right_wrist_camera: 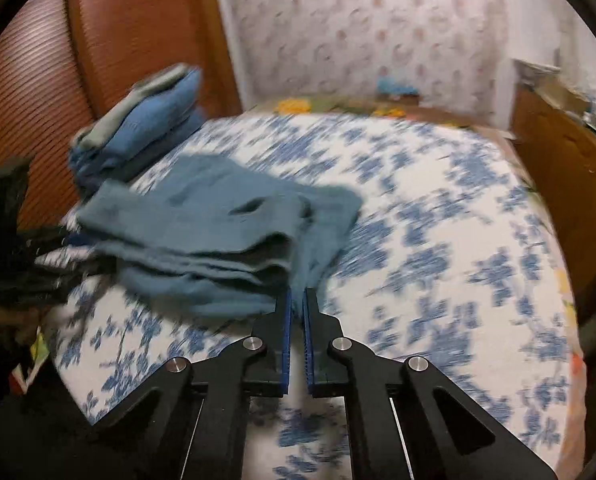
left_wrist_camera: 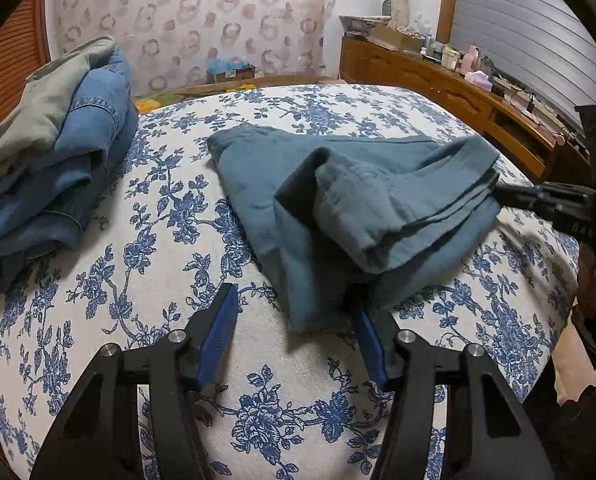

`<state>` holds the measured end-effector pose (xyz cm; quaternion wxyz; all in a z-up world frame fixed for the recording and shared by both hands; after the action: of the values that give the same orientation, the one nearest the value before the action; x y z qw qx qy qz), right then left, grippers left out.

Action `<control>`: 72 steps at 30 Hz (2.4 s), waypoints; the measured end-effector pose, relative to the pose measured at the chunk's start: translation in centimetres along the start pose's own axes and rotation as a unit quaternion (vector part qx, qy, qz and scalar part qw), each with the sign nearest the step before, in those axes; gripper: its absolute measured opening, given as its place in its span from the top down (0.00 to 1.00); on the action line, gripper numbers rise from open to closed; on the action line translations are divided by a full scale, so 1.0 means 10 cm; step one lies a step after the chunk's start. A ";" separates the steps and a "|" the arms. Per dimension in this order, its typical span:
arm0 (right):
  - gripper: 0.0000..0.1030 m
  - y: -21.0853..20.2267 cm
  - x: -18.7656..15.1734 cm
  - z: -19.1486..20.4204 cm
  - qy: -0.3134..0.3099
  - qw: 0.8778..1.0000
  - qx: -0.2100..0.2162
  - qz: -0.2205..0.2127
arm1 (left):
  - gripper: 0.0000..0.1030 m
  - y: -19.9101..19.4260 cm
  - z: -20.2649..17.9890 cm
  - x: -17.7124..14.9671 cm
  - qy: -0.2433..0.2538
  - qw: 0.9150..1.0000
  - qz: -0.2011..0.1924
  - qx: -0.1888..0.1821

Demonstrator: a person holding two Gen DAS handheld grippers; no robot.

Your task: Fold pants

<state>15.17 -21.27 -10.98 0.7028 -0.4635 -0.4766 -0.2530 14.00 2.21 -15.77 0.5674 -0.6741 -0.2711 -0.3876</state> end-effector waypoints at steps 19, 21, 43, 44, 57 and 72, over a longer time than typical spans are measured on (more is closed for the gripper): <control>0.95 -0.23 -0.05 0.11 0.007 1.000 0.026 -0.007 | 0.91 -0.30 -0.13 0.14 -0.020 0.998 -0.037 -0.044; 0.95 -0.30 -0.05 0.12 0.005 1.000 0.029 -0.010 | 0.91 -0.38 -0.16 0.12 -0.019 0.998 -0.039 -0.048; 0.80 -0.70 -0.11 0.25 -0.023 0.999 0.023 -0.017 | 0.67 -0.42 -0.17 0.01 0.003 0.999 -0.021 -0.037; 0.78 -0.71 -0.12 0.25 -0.024 0.999 0.024 -0.017 | 0.67 -0.40 -0.18 0.03 0.005 0.999 -0.020 -0.039; 0.64 -0.65 -0.16 0.30 -0.041 0.999 0.025 -0.006 | 0.67 -0.09 -0.26 0.27 0.023 0.999 -0.014 -0.041; 0.62 -0.36 -0.09 0.31 -0.082 0.996 0.024 0.011 | 0.67 0.15 -0.11 0.28 0.005 1.000 -0.002 -0.023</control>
<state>10.53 -20.14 -9.90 0.6754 -0.4705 -0.5333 -0.1950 16.53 0.60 -14.25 0.5521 -0.6847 -0.2602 -0.3983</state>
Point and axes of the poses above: each gripper's, at about its wrist camera, not at the fingertips, and y roughly the way its jaws point, z to its left, x to its top, the point moved 7 cm from there along y, roughly the way its jaws point, and after that the axes turned 15 degrees about -z, right-handed, at the moved point
